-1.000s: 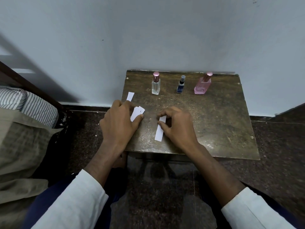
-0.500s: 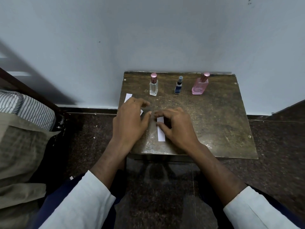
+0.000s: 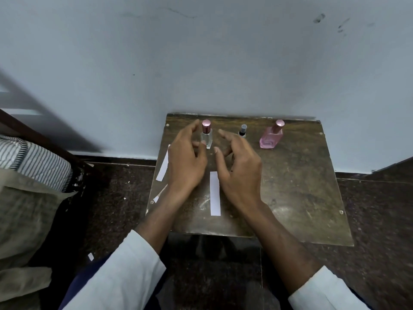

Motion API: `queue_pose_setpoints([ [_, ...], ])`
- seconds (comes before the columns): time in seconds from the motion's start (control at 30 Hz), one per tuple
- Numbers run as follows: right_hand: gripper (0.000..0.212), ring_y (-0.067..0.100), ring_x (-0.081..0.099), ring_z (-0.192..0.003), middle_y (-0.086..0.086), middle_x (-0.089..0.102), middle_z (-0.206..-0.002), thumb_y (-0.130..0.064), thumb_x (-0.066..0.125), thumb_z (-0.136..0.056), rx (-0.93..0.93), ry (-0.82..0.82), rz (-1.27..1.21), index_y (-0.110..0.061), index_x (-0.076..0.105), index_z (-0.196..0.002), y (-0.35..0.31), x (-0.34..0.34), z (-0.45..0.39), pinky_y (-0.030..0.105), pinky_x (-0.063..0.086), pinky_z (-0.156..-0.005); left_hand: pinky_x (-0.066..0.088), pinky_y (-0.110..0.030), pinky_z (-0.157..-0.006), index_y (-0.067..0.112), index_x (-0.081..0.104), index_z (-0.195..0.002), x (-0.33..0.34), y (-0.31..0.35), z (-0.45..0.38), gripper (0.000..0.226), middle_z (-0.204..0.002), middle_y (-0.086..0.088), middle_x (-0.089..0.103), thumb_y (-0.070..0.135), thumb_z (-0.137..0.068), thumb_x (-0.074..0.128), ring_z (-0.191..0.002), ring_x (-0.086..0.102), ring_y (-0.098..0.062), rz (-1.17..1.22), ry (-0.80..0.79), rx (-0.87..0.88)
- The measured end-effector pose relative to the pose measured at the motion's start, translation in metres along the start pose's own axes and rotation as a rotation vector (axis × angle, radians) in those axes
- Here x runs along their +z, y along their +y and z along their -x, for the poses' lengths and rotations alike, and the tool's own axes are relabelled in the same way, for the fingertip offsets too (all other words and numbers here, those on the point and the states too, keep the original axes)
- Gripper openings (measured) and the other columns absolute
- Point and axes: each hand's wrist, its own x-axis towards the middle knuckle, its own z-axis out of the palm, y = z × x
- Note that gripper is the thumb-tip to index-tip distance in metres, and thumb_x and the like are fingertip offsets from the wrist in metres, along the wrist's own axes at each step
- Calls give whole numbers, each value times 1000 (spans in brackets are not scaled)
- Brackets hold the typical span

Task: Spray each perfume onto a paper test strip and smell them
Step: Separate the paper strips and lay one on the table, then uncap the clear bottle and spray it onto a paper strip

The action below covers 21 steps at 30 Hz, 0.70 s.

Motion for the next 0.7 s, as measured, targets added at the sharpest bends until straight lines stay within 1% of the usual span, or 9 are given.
queue_pose_setpoints([
  [0.1, 44, -9, 54, -95, 5, 69, -127, -3, 65, -100, -23, 4, -20, -7, 60, -144, -3, 5, -13, 1, 36, -89, 55, -18, -85, 23, 60, -147, 6, 0, -4, 53, -143, 15, 65, 1, -99, 62, -95, 70, 0, 40, -34, 39],
  [0.13, 46, -3, 58, -102, 6, 68, -131, -3, 63, -102, -33, -9, -32, -7, 58, -147, -3, 7, -17, 3, 39, -93, 54, -19, -84, 24, 61, -147, 8, 0, -5, 52, -139, 16, 66, 2, -100, 62, -95, 70, -2, 34, -38, 58],
  [0.2, 48, 12, 63, -123, 9, 65, -139, 0, 59, -103, -62, -37, -53, -8, 56, -150, -2, 12, -20, 15, 45, -105, 55, -22, -88, 23, 62, -145, 10, 0, -6, 47, -132, 12, 69, 6, -101, 62, -100, 70, -4, 19, -35, 88],
  [0.27, 46, 17, 60, -133, 10, 64, -141, 2, 58, -103, -85, -51, -51, -7, 58, -149, 0, 17, -22, 18, 42, -112, 56, -29, -91, 21, 66, -140, 11, -2, -8, 41, -124, 10, 72, 7, -101, 61, -104, 69, -8, -1, -18, 103],
  [0.33, 45, 17, 61, -131, 8, 66, -139, 1, 59, -102, -92, -65, -51, -7, 60, -146, 0, 20, -23, 17, 41, -112, 57, -29, -90, 22, 67, -136, 9, -4, -9, 40, -121, 11, 73, 6, -100, 61, -102, 69, -7, -28, -12, 101],
  [0.43, 42, 16, 66, -120, 4, 71, -131, -3, 64, -100, -87, -73, -58, -9, 64, -142, 1, 21, -23, 23, 49, -104, 50, -11, -81, 26, 69, -133, 4, -7, -10, 41, -116, 14, 74, 7, -96, 64, -93, 68, -3, -95, -35, 112],
  [0.5, 39, 15, 67, -114, 1, 73, -125, -5, 68, -98, -75, -60, -58, -10, 67, -137, 2, 21, -24, 26, 52, -100, 48, -8, -76, 26, 71, -128, 0, -8, -9, 38, -110, 15, 75, 10, -94, 68, -91, 69, -2, -97, -55, 125],
  [0.6, 33, 13, 68, -110, -2, 74, -120, -6, 71, -97, -69, -33, -79, -12, 71, -129, 2, 18, -23, 29, 53, -97, 58, -24, -78, 27, 74, -125, -4, -10, -8, 32, -104, 15, 75, 15, -95, 75, -90, 70, -3, -59, -63, 135],
  [0.7, 32, 13, 70, -109, -3, 76, -118, -7, 73, -97, -77, 6, -103, -11, 71, -128, -1, 11, -19, 28, 54, -96, 62, -37, -83, 26, 76, -124, -10, -8, -3, 31, -106, 14, 77, 17, -94, 79, -90, 71, -8, -40, -38, 163],
])
